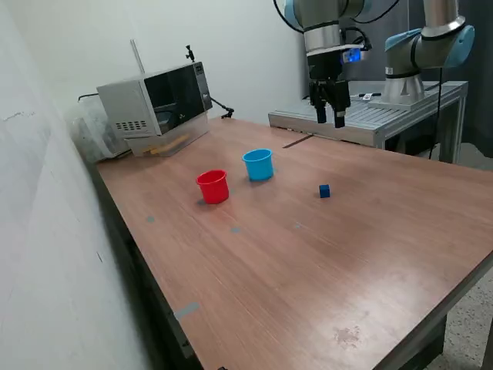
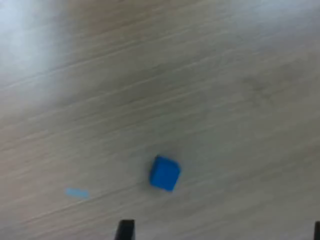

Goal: Place red objects in the red bin, and blue objects in the blue bin.

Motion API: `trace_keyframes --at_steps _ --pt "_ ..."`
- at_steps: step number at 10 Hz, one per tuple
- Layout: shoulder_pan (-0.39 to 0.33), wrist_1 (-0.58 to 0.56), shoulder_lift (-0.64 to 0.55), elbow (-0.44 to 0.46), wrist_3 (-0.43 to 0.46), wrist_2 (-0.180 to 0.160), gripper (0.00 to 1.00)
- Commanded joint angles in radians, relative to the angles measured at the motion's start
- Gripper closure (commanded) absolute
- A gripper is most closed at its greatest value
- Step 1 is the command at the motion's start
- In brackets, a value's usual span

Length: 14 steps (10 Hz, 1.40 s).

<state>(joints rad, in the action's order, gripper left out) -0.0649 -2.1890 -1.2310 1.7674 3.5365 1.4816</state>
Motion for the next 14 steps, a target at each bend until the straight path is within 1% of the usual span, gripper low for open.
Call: trace_keyframes --at_steps 1,2,3,4,5,9,10,12,13,14 --pt "-0.027 -0.024 0.096 -0.01 -0.197 -0.018 0.0" --pt "-0.026 -0.029 0.114 -0.011 -0.326 -0.018 0.0" --pt "-0.03 -0.023 0.113 -0.008 -0.542 -0.012 0.0" --pt "-0.053 -0.023 0.111 0.001 -0.705 0.009 0.0" --pt "-0.064 -0.024 0.111 0.01 -0.851 0.053 0.0" --pt "-0.062 -0.034 0.113 0.003 -1.306 0.054 0.0" --pt "-0.053 -0.037 0.113 0.004 -1.377 0.052 0.0" --pt "-0.029 -0.076 0.114 -0.015 -1.38 0.049 0.0" --pt "-0.015 -0.072 0.154 -0.061 -1.378 0.051 0.0" --pt "0.0 -0.077 0.23 -0.109 -1.377 0.051 0.0"
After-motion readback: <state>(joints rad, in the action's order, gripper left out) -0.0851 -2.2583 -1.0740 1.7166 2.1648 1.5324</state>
